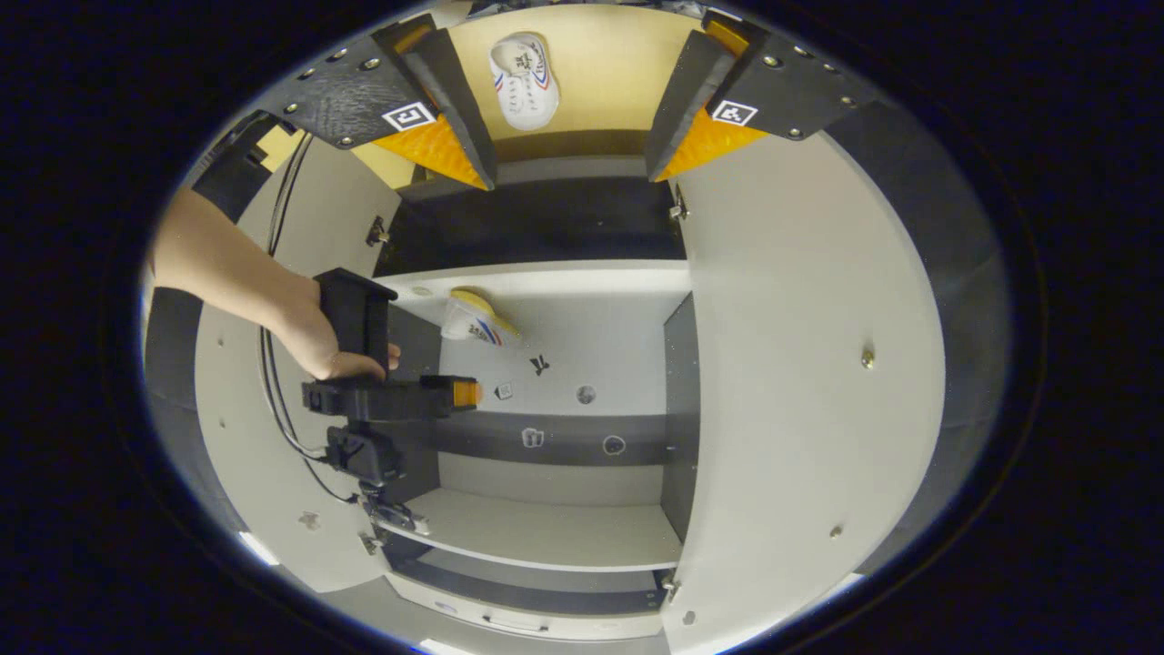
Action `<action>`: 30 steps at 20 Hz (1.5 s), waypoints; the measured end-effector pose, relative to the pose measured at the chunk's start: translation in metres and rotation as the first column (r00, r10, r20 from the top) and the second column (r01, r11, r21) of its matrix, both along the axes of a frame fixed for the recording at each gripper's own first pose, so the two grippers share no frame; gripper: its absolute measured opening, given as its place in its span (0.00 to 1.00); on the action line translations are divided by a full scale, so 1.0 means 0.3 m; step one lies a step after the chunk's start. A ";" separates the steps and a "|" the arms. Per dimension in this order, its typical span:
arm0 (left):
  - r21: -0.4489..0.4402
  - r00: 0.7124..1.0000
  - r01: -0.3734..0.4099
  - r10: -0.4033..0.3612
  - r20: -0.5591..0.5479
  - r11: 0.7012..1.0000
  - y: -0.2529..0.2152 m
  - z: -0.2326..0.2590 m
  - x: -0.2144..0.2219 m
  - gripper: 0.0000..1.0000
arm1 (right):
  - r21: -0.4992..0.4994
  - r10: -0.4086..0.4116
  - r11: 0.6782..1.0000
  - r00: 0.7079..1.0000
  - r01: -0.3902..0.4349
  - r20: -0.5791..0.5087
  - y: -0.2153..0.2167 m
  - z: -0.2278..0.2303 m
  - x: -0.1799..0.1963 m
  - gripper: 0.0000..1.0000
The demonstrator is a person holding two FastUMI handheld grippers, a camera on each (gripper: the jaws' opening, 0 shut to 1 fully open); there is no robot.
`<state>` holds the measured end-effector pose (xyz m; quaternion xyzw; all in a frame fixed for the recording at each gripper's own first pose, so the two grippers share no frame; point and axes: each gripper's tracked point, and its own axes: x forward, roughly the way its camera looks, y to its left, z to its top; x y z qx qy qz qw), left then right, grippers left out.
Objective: Grab one shoe with the right hand and put it into the shoe cabinet, grab the other shoe with the left hand and put it into the shoe cabinet; then close the right door with the right hand and the left door with the left hand.
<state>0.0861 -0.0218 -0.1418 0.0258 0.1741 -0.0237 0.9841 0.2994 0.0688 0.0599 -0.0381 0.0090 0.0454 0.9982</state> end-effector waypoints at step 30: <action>-0.061 0.770 0.207 -0.201 -0.606 0.976 -0.071 -1.074 0.055 0.88 | 0.058 -0.542 0.828 0.824 0.557 -0.166 -0.824 -0.377 -1.187 0.96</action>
